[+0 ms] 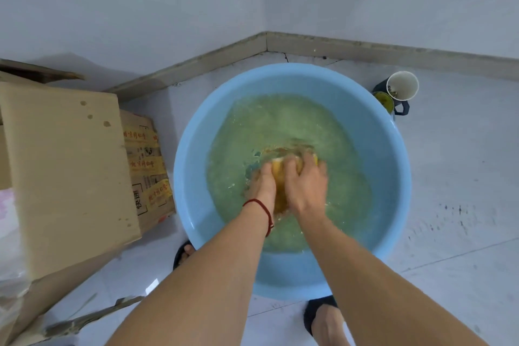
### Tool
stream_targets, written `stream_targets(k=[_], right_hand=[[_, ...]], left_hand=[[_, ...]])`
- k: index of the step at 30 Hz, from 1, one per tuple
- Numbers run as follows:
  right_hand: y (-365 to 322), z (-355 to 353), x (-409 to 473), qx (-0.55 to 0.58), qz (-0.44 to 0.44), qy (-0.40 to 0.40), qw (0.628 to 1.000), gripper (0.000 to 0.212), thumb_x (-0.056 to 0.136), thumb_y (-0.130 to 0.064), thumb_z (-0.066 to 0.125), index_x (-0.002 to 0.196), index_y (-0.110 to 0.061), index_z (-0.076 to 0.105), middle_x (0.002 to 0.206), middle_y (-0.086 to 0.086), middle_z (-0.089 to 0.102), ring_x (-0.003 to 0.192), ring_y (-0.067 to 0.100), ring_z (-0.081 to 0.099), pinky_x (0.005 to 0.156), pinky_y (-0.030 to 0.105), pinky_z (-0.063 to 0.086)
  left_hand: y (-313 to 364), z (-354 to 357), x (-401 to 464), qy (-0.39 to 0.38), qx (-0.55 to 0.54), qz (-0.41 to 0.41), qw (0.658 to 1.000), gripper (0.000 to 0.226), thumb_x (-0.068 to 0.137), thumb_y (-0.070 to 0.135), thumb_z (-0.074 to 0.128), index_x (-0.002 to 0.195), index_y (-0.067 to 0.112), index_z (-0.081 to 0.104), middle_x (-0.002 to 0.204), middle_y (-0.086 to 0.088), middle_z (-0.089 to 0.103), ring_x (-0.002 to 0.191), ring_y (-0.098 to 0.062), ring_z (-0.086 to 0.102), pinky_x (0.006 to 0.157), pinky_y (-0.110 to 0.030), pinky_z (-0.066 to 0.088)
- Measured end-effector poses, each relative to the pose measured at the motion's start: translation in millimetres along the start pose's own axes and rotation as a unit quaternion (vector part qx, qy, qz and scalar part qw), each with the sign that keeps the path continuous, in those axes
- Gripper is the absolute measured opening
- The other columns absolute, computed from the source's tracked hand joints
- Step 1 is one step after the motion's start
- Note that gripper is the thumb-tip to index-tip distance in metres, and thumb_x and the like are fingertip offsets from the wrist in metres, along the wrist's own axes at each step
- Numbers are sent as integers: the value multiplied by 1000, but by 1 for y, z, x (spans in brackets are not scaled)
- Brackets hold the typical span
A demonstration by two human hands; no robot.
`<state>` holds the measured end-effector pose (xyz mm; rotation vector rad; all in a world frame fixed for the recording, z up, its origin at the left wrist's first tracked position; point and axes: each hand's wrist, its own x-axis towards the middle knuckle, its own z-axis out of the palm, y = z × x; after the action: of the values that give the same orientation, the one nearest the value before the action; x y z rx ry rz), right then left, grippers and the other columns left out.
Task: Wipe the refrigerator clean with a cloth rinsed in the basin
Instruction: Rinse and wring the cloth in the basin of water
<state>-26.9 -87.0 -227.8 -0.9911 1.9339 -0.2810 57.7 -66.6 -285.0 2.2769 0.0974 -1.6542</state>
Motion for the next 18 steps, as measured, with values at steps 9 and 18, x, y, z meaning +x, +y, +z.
stream_targets(k=[9,18], right_hand=[[-24,-19,3,-22,-11,1,1000,50,89,-66,59,93,-17,69,88,11,73,89,38,68,84,44,57],[6,6,1,-159,-96,65,980,58,88,-32,45,140,-6,47,139,21,47,123,39,44,104,52,38]], left_hand=[[37,0,-60,-17,66,71,995,58,84,66,44,105,17,68,98,-8,73,89,-29,71,81,-51,61],[31,-18,-50,106,42,55,992,47,87,64,44,122,35,55,138,-13,39,106,-38,60,95,-55,54]])
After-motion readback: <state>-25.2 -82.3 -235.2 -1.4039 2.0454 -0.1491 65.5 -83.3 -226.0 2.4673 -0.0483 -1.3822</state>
